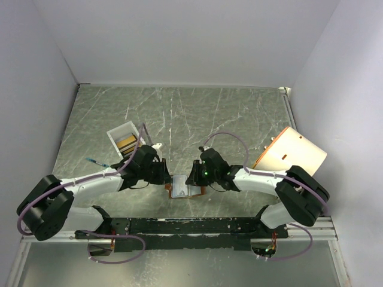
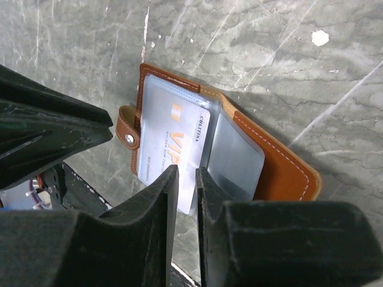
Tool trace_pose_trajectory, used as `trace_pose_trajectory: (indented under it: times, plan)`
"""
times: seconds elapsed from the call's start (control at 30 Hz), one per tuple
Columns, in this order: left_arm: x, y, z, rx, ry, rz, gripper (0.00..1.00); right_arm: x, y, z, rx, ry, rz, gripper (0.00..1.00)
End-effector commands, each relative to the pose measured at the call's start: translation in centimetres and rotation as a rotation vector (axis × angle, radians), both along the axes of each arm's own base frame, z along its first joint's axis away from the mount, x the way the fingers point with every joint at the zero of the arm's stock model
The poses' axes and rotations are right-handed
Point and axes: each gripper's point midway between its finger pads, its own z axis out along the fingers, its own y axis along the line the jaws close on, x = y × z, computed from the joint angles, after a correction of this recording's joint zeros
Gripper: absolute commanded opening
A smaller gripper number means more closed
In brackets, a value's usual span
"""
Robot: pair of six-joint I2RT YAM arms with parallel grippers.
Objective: Put the credit cards into the card holder
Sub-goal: Insert the credit card into the card holder, then turn over the card slot in the card holder.
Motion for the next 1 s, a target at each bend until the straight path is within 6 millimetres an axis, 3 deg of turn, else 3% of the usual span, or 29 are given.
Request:
trace_pose_trajectory:
  times: [0.0,0.13,0.3,0.47,0.7,0.8,0.97]
  plan:
    - [0.2,-1.2,1.9,-0.082,-0.021,0.0,0.33,-0.2,0.1,-0.7,0.002,0.013,-0.006,0.18]
    - [0.1,-1.2,1.6,-0.103,-0.027,0.003,0.39,-0.5,0.7,-1.0,0.015,0.029,0.024,0.18]
    - [0.1,-0.8,2.0,-0.136,-0.065,0.025,0.55,-0.6,0.2,-1.8,-0.007,0.039,0.01,0.17]
    - [0.4,-0.6,2.4,-0.136,-0.079,0.041,0.56,-0.6,-0.7,-2.7,-0.067,0.045,-0.002,0.14]
    - [0.4,-1.8,3.3,-0.216,-0.068,0.027,0.49,-0.8,-1.1,-2.8,-0.054,0.041,-0.016,0.09]
    - [0.4,-1.9,3.0,-0.267,-0.026,0.037,0.56,-0.9,-1.3,-3.2,-0.069,0.048,-0.014,0.07]
    - [0.9,-1.5,2.8,-0.334,-0.011,0.062,0.58,-1.3,-1.5,-3.7,-0.066,0.058,-0.015,0.05]
